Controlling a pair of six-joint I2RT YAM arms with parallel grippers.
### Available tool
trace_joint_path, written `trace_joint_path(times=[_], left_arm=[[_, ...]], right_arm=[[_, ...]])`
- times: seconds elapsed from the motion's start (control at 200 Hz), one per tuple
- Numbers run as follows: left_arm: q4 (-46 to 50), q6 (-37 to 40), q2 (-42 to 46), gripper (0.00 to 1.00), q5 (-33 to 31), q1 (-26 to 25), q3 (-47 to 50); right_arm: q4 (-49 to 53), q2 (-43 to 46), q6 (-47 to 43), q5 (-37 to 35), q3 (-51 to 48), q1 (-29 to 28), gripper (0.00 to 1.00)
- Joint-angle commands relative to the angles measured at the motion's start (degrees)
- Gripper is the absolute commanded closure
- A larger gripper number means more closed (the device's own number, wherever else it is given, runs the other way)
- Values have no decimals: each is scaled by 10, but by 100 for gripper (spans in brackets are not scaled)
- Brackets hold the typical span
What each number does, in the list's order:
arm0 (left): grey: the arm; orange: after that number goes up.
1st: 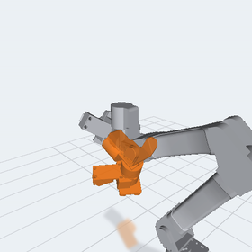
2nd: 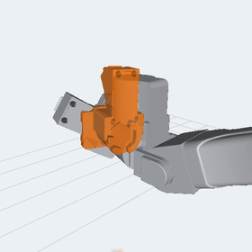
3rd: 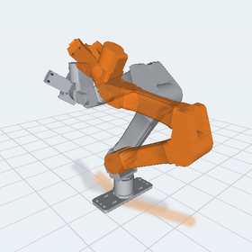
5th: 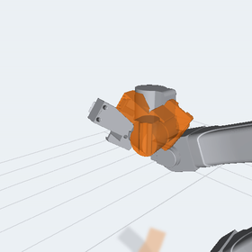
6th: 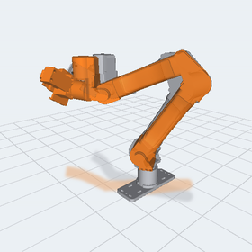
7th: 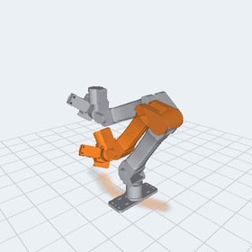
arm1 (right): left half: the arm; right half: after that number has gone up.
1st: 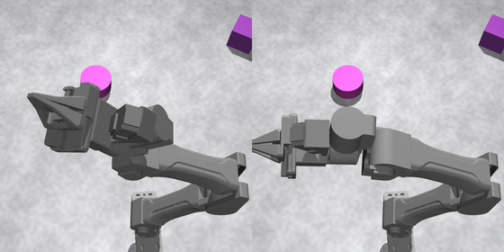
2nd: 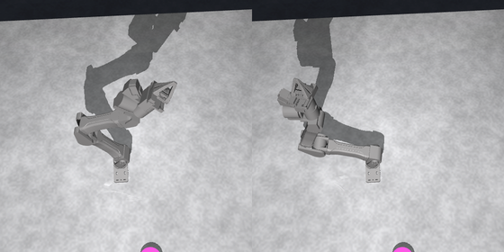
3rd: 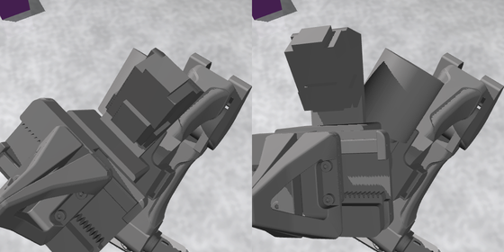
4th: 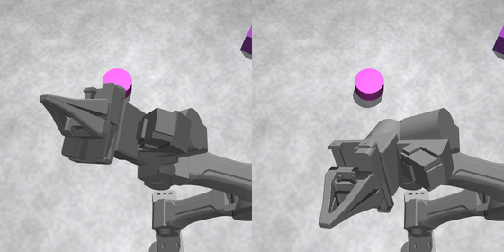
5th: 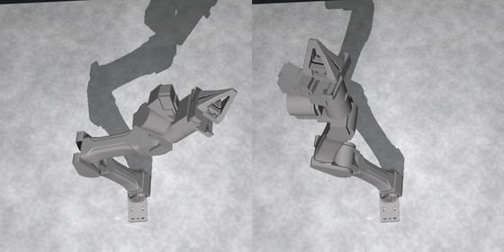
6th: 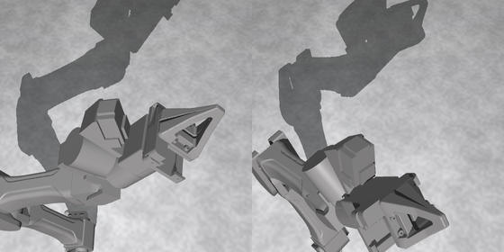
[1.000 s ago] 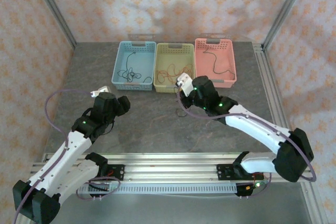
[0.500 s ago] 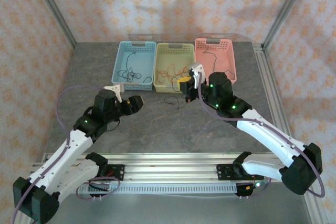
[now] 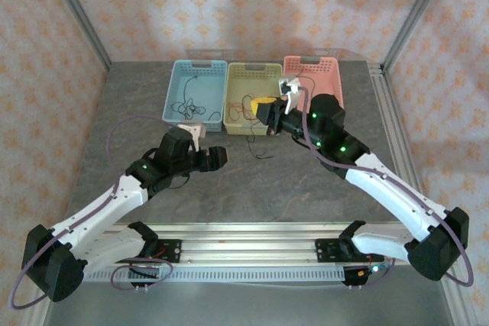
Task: Untangle the cables
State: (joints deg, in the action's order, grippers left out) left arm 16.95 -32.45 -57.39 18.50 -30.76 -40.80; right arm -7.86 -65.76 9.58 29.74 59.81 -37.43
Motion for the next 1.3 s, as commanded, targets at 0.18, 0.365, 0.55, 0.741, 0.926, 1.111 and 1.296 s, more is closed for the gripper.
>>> trace_joint_path(times=[0.18,0.365,0.55,0.741,0.926,1.111,1.296], left_arm=[[63,15,47,23,-131,-3,-13],[78,15,84,23,-171,-2,-5],[108,1,122,23,-243,-1,10],[147,-26,157,22,-339,6,27],[146,-36,200,22,-337,28,48],[148,-36,208,20,-332,32,53],[148,-35,213,20,-334,33,58]], right_arm=[[-85,-65,88,42,100,2,100],[-158,-119,135,46,165,3,100],[-243,-196,173,29,253,3,100],[-300,-303,198,1,358,3,100],[-339,-428,218,-48,443,4,100],[-329,-576,251,-72,562,10,100],[-263,-707,256,-55,702,10,100]])
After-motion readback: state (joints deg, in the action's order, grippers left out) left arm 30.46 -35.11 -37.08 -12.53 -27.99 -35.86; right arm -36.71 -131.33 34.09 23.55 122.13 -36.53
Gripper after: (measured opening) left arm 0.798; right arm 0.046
